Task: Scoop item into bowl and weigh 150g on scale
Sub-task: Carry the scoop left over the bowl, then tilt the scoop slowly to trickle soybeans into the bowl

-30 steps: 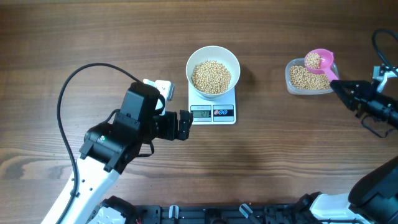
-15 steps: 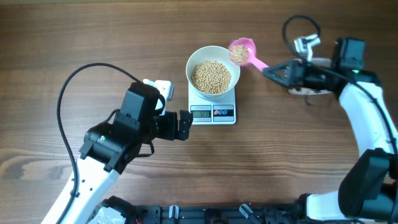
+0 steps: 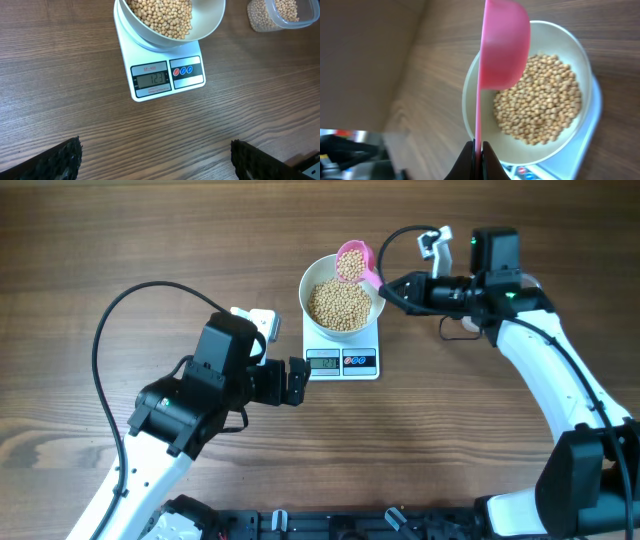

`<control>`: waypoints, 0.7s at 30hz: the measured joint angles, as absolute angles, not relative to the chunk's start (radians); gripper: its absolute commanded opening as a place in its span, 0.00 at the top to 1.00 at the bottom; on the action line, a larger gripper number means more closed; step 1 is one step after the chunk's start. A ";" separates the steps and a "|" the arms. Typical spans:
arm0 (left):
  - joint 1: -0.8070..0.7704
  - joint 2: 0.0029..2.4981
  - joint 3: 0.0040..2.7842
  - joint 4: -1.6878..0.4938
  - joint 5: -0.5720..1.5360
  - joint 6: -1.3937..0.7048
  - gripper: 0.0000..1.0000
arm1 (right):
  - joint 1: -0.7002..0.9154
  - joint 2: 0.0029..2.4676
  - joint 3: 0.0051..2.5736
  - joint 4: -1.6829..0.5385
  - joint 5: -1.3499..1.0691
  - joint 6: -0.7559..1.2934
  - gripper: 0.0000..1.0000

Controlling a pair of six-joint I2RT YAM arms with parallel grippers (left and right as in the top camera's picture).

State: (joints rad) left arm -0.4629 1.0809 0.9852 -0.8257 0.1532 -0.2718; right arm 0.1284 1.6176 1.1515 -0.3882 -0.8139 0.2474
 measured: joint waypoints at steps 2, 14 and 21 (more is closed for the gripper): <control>-0.463 1.081 0.985 -0.826 0.153 -0.272 0.00 | 0.159 1.618 1.151 -0.392 -0.744 0.204 0.96; -0.463 1.081 0.985 -0.826 0.153 -0.272 0.00 | 0.325 1.576 1.151 -0.408 -0.378 0.008 0.96; -0.463 1.081 0.985 -0.826 0.153 -0.272 0.00 | 0.359 1.491 1.151 -0.425 -0.298 -0.047 0.96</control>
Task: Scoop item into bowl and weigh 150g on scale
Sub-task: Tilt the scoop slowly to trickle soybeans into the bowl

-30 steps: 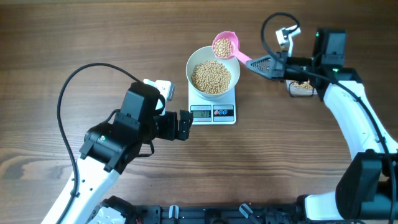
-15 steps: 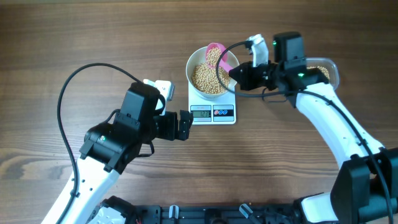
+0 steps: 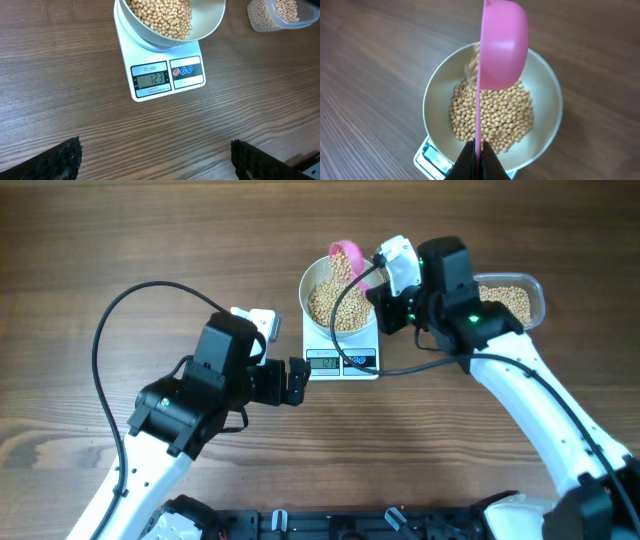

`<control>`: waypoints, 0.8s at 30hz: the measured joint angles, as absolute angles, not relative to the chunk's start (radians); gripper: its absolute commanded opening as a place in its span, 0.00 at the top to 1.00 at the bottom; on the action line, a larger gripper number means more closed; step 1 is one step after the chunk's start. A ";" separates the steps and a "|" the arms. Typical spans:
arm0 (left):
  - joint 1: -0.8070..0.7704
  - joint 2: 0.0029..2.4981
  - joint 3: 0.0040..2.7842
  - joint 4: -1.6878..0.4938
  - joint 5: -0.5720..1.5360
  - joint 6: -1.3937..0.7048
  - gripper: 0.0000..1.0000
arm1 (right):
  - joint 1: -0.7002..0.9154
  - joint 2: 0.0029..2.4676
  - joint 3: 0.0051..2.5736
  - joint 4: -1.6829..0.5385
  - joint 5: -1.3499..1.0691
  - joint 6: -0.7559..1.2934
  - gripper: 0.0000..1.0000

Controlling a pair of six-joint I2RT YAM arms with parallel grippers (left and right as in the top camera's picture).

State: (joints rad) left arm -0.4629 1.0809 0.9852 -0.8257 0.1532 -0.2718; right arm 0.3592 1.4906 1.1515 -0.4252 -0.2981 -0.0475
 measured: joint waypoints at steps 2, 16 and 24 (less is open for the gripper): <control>-0.463 1.081 0.985 -0.826 0.153 -0.272 0.00 | 0.360 1.468 1.152 -0.456 -0.286 -0.056 0.96; -0.463 1.081 0.985 -0.826 0.153 -0.272 0.00 | 0.360 1.468 1.153 -0.534 -0.279 -0.059 0.96; -0.463 1.081 0.985 -0.826 0.153 -0.272 0.00 | 0.360 1.468 1.153 -0.540 -0.277 -0.163 0.96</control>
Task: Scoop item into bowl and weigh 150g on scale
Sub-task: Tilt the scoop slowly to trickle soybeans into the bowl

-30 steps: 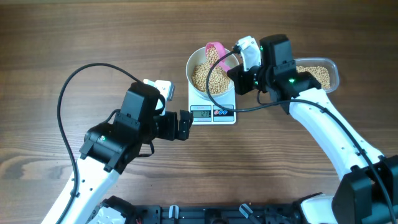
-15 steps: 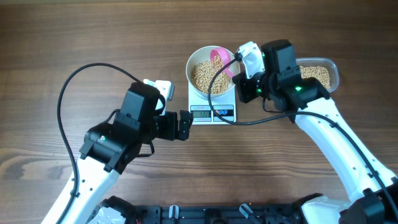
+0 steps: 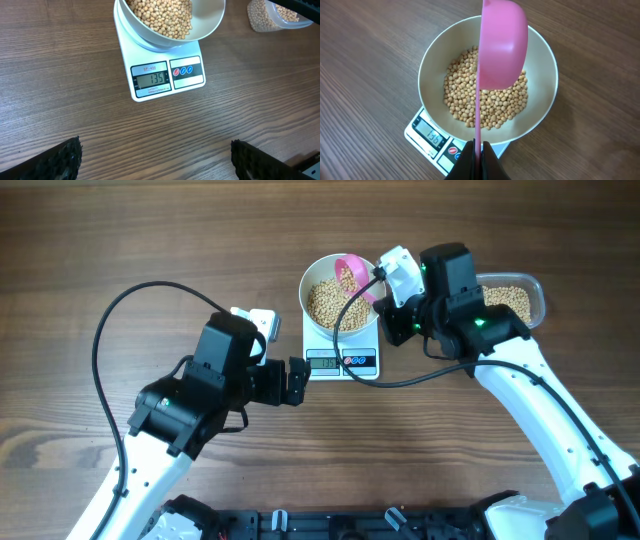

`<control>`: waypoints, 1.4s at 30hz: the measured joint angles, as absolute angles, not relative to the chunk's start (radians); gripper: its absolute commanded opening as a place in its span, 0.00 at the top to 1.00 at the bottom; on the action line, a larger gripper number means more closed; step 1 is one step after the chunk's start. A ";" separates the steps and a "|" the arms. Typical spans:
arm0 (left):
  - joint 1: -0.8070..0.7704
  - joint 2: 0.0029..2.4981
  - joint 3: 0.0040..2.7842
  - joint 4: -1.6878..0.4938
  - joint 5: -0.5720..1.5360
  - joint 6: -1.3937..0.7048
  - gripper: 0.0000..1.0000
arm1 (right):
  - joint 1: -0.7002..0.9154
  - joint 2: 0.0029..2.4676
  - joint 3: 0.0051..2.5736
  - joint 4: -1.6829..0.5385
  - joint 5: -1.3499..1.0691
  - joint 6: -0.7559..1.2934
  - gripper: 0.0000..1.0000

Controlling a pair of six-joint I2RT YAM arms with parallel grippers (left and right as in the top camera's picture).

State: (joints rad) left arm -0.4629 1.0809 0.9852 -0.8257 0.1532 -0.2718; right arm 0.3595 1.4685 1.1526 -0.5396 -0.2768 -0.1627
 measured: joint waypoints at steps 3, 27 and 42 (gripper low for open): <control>-0.463 1.081 0.985 -0.826 0.153 -0.272 0.00 | 0.360 1.468 1.152 -0.539 -0.275 -0.182 0.96; -0.463 1.081 0.985 -0.826 0.153 -0.272 0.00 | 0.360 1.468 1.152 -0.482 -0.256 -0.343 0.96; -0.463 1.081 0.985 -0.826 0.153 -0.272 0.00 | 0.360 1.468 1.152 -0.466 -0.242 -0.373 0.96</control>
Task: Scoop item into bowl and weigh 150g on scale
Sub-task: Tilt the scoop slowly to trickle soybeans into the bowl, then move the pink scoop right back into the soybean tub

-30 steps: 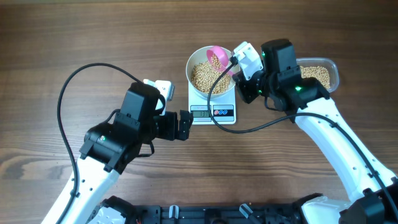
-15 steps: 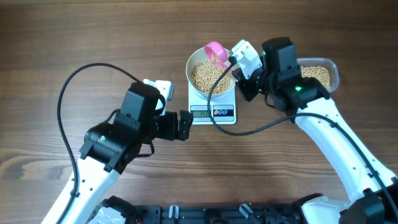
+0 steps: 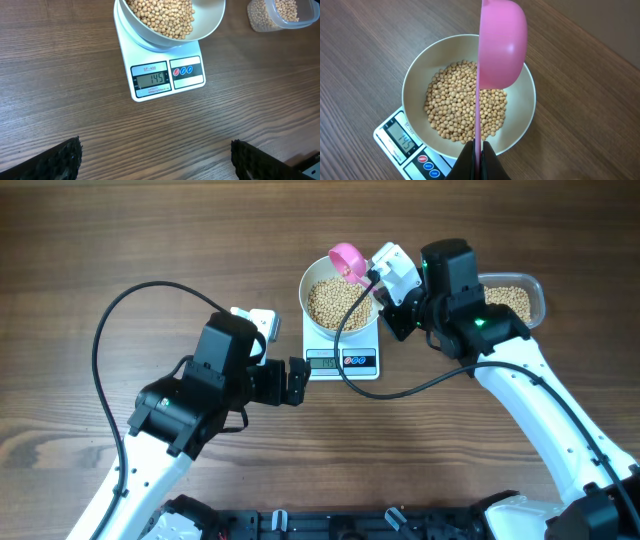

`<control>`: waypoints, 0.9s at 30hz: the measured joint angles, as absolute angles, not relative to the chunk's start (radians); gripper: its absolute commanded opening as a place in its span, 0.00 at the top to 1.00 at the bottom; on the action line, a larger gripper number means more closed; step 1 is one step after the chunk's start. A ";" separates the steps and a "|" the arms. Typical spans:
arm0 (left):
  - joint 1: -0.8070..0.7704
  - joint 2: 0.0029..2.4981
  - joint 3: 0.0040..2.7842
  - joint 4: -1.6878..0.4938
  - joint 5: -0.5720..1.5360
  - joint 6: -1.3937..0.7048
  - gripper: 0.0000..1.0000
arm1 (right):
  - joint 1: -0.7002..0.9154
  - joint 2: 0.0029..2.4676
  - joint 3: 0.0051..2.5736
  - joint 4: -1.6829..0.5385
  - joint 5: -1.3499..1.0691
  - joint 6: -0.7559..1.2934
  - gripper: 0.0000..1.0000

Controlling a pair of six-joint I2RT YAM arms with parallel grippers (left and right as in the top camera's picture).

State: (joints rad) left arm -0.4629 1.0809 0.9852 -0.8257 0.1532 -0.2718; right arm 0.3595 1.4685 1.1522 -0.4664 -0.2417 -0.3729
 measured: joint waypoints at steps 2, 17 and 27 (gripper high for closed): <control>-0.463 1.081 0.985 -0.826 0.153 -0.272 0.00 | 0.360 1.468 1.153 -0.467 -0.242 -0.373 0.95; -0.463 1.081 0.985 -0.826 0.153 -0.272 0.00 | 0.360 1.468 1.153 -0.439 -0.215 -0.474 0.96; -0.463 1.081 0.985 -0.826 0.153 -0.272 0.00 | 0.371 1.468 1.153 -0.440 -0.156 -0.482 0.96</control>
State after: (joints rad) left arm -0.4629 1.0809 0.9852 -0.8257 0.1532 -0.2718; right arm 0.3706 1.4685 1.1526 -0.4404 -0.1562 -0.4820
